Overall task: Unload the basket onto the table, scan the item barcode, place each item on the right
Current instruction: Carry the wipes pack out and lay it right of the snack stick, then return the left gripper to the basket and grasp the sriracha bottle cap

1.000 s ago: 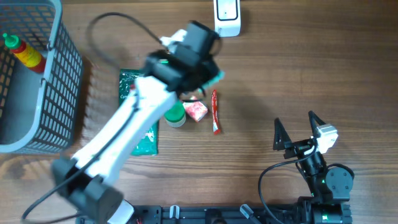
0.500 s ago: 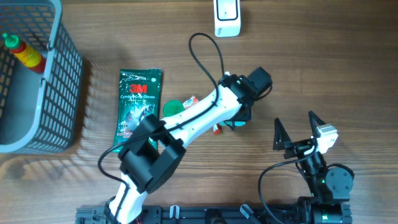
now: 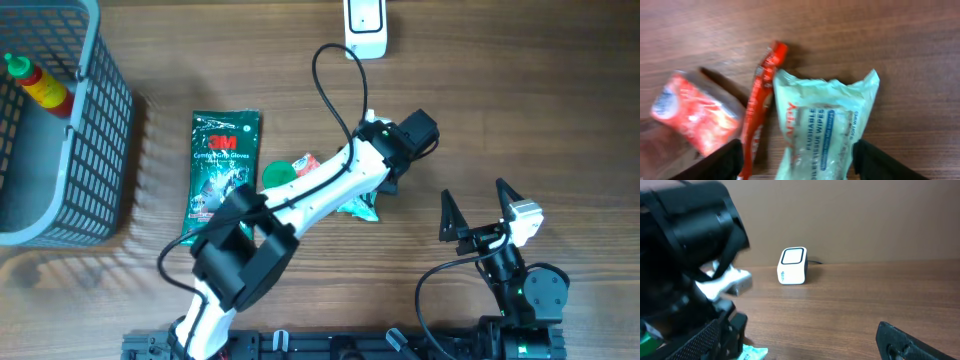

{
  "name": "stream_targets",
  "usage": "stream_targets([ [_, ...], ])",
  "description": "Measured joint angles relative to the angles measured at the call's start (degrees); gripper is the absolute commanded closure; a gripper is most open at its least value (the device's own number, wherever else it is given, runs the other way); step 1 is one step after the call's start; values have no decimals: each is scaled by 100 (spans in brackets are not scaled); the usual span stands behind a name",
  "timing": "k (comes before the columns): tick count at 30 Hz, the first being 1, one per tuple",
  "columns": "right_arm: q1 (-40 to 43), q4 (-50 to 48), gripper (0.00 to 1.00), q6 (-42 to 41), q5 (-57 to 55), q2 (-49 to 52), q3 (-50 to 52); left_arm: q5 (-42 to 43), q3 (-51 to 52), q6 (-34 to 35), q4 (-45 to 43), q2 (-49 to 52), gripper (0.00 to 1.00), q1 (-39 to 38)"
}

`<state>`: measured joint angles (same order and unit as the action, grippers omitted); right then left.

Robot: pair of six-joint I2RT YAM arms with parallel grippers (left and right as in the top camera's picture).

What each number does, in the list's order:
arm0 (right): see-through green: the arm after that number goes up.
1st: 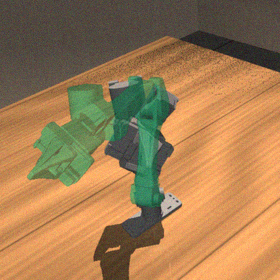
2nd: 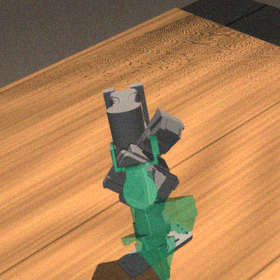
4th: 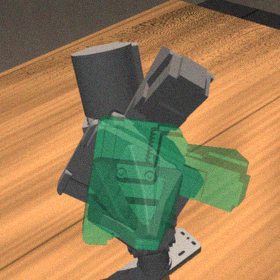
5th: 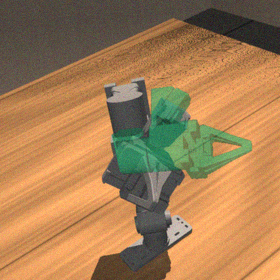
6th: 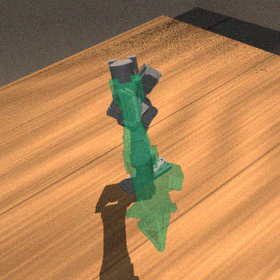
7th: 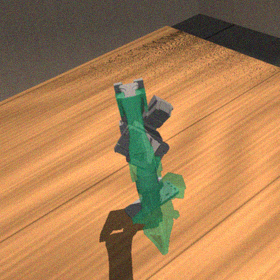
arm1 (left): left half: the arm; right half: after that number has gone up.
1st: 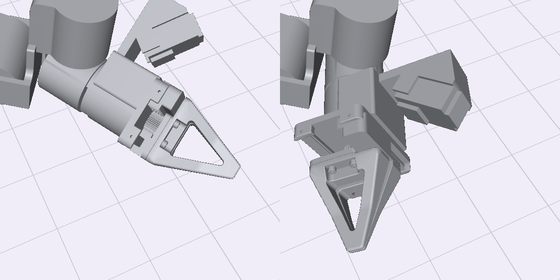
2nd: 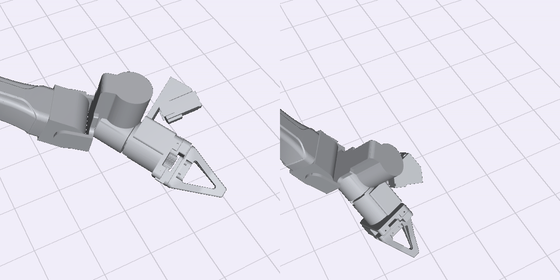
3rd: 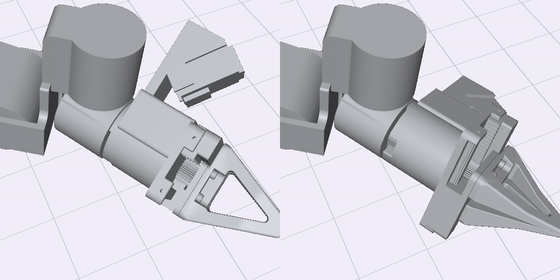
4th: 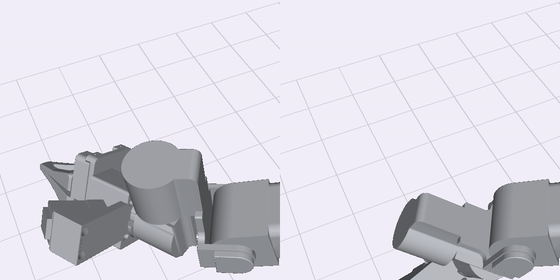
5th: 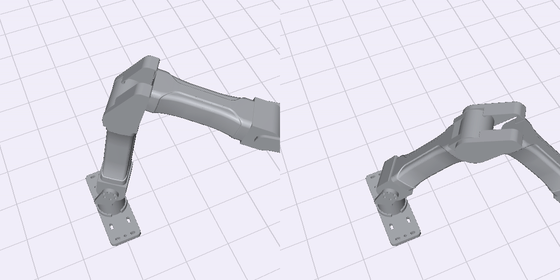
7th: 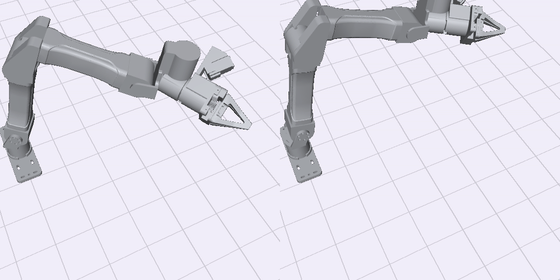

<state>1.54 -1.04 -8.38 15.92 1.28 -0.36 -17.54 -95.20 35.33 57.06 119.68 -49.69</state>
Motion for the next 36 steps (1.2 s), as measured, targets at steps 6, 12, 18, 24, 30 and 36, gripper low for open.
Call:
stream_targets([
  [6, 0, 0, 0, 0, 0, 0, 0, -522, -9, -33, 42, -1045, 11, 363],
  [12, 0, 0, 0, 0, 0, 0, 0, -1351, -66, -39, 20, -2378, 2, 1379],
  [18, 0, 0, 0, 0, 0, 0, 0, -1823, -66, -35, -581, -3257, 0, 3032],
  [24, 0, 0, 0, 0, -13, 0, 0, -1471, -107, -767, -1775, -3720, 0, 5119],
  [30, 0, 0, 0, 0, -13, 0, 0, -728, -109, -1091, -2337, -3696, 0, 6669],
  [36, 0, 0, 0, 0, -13, 0, 0, 219, -116, -1373, -2852, -3237, 0, 7737],
])
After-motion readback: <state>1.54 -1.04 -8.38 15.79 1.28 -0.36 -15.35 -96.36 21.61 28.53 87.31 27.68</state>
